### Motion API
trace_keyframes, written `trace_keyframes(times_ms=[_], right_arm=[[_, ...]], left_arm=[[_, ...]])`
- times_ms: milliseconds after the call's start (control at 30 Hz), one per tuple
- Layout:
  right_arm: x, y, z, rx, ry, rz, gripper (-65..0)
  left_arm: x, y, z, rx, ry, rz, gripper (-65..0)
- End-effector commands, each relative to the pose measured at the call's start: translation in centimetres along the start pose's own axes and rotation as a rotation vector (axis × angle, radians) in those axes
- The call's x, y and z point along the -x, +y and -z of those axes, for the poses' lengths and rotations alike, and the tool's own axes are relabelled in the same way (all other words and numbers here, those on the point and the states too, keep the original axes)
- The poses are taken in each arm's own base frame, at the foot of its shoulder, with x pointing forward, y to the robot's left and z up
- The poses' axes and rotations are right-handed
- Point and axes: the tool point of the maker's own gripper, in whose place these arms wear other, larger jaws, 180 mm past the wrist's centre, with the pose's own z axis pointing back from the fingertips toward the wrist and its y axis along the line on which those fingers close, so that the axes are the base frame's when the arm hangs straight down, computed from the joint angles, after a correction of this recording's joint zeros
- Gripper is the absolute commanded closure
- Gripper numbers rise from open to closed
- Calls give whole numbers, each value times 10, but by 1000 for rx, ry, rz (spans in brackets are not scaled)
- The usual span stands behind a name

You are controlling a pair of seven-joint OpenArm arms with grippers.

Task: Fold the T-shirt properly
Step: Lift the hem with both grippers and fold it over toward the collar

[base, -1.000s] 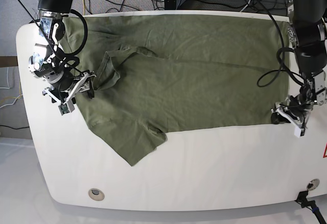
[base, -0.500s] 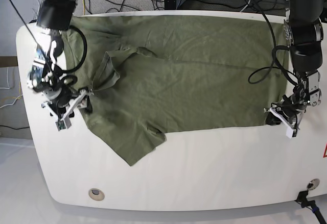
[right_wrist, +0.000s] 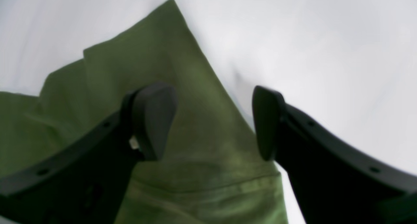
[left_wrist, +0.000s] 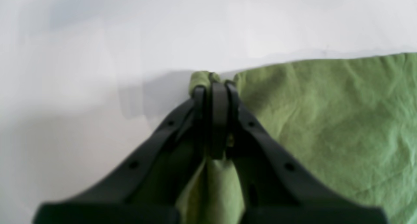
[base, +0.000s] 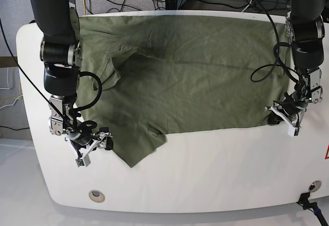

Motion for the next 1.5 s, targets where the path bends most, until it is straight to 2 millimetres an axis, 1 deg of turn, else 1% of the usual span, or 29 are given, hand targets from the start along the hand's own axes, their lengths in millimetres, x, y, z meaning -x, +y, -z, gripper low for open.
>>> trace_keyframes(times_ms=[0, 67, 233, 300, 333, 367, 467, 533, 633, 667, 700, 767, 833, 867, 967, 1033, 1067, 1100, 1133, 1200, 1267, 1300, 1467], right_arm=[[-29, -11, -7, 20, -65, -21, -394], [-17, -12, -6, 23, -44, -21, -394], [19, -14, -5, 25, 12, -4, -394], [28, -12, -4, 22, 24, -2, -392], [31, -8, -2, 14, 26, 4, -391], [34, 1, 2, -1, 30, 6, -391], [25, 21, 8, -33, 9, -13, -391], [26, 31, 11, -49, 5, -13, -390], [26, 34, 12, -55, 6, -11, -386], [27, 34, 12, -55, 7, -11, -368], [28, 34, 12, -55, 8, -10, -328], [28, 33, 12, -52, 6, -11, -204], [27, 30, 11, -48, 6, -12, -34], [28, 29, 10, -46, 7, -14, 0], [24, 29, 10, -46, 2, -18, 0], [13, 30, 7, -47, -24, -40, 0], [2, 32, 4, -46, -42, -63, 0], [3, 33, 0, -42, -28, -85, 0], [-2, 34, -3, -39, -29, -108, 0], [-15, 34, -17, -19, -38, -171, 0], [-19, 40, -27, -10, -29, -219, 0], [-21, 43, -33, -4, -26, -243, 0], [-14, 59, -64, 24, -11, -347, 0]], left_arm=[[5, 6, -4, -16, 55, 39, 0], [7, 9, -8, -22, 52, 59, 0], [9, 5, -14, -19, 42, 105, 0], [10, 5, -14, -19, 44, 106, 0], [11, 5, -14, -19, 46, 106, 0], [11, 5, -14, -19, 46, 106, 0], [11, 5, -14, -19, 47, 105, 0], [11, 5, -14, -19, 46, 106, 0], [11, 6, -14, -21, 46, 106, 0], [10, 6, -14, -21, 44, 106, 0], [10, 6, -14, -21, 44, 106, 0], [10, 6, -14, -19, 43, 107, 0], [9, 5, -14, -18, 39, 107, 0], [9, 5, -14, -19, 37, 106, 0], [2, 13, -19, -34, 5, 70, 0], [-3, 17, -21, -44, -18, 46, 0], [-10, 19, -23, -47, -39, 44, 0], [-18, 20, -28, -53, -69, 47, 0], [-18, 22, -32, -60, -84, 48, 0], [-28, 23, -43, -73, -131, 70, 0], [-38, 19, -52, -76, -167, 105, 0], [-37, 17, -55, -76, -170, 123, 0], [-35, 3, -72, -69, -196, 207, 0]])
